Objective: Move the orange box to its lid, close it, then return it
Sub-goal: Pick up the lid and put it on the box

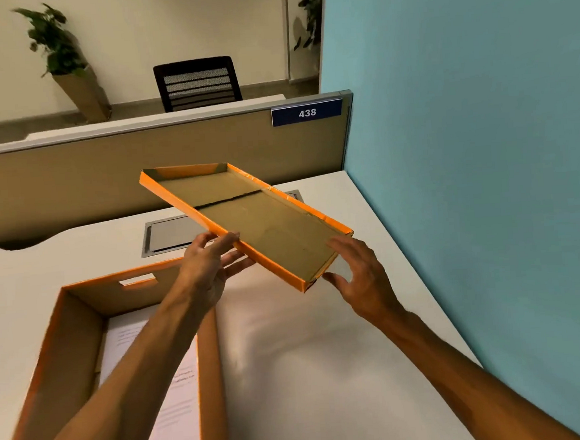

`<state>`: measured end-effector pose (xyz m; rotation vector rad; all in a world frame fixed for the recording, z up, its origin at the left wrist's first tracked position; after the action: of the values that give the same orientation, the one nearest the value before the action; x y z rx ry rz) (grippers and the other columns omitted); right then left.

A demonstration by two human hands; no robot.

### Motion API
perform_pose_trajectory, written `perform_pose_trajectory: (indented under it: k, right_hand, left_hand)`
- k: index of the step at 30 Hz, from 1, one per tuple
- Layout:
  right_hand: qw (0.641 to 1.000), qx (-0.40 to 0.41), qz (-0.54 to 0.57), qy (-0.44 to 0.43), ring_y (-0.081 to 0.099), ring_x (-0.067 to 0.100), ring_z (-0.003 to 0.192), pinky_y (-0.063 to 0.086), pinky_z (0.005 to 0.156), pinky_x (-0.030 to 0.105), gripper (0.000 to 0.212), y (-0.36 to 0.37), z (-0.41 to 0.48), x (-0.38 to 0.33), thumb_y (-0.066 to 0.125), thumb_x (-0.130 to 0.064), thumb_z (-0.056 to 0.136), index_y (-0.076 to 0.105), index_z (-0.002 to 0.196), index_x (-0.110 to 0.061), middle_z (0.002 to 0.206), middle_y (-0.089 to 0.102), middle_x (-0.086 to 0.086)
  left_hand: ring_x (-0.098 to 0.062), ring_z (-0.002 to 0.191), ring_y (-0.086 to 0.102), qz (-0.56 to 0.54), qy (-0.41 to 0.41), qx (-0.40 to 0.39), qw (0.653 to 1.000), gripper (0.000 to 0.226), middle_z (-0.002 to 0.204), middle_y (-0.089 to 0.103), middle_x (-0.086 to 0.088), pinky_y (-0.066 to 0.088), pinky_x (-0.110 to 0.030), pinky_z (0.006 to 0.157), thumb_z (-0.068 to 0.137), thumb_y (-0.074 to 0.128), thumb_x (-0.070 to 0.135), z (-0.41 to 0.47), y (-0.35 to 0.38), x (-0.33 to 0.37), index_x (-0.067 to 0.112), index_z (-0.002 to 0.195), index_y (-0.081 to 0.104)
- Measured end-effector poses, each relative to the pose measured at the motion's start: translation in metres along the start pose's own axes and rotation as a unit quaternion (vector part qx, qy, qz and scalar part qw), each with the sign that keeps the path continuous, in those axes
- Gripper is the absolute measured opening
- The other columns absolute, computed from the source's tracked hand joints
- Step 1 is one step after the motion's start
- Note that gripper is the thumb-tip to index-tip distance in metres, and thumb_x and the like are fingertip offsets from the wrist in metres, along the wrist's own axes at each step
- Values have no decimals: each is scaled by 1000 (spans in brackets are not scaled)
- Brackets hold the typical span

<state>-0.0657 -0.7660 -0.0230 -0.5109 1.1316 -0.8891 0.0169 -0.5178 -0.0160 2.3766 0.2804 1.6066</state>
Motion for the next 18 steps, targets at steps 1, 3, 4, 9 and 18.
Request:
perform_pose_trajectory:
  k: [1,3,4,9,18]
  right_hand:
    - [1000,-2,4,-15,51,31,128,46,103,41,65,2,-3,-15,80,-23,77,54,135,-8,138,56,14]
    - [999,12,17,-38,55,34,123,44,101,38,61,6,-12,-42,82,-20,74,59,130,-7,133,60,16]
    - [998,26,27,-42,56,35,121,44,99,38,59,6,-17,-54,83,-18,73,61,126,-7,130,62,16]
    - [992,87,85,-39,61,35,112,49,96,43,45,6,-51,-111,85,-11,71,68,113,-4,117,68,16]
    - [975,164,148,-33,66,29,106,52,93,32,34,-13,-99,-173,78,-12,79,68,109,0,112,70,17]
  left_hand:
    - [-37,96,70,7,2,2,1000,30,106,62,-17,62,-43,67,89,66,11,-9,-7,6,3,117,56]
    - [-37,96,71,16,4,7,1000,21,102,64,-16,61,-42,65,88,68,12,-27,-21,17,7,106,59]
    - [-37,96,71,18,5,10,1000,20,103,65,-17,61,-42,65,87,69,13,-36,-28,22,8,104,60]
    - [-31,82,77,25,12,9,1000,33,107,69,-20,61,-38,62,86,71,16,-85,-60,42,6,114,58]
    - [-34,85,76,30,56,-30,997,43,105,72,-23,63,-40,70,85,73,20,-146,-75,80,4,121,54]
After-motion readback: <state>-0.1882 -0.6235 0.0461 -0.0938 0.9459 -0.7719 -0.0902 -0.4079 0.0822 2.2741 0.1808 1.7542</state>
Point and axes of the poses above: each hand's wrist, its own z-axis towards the middle knuckle, its own y-axis out of the palm, x = y × z, the point moved 9 cm from there along z, towards the middle knuckle
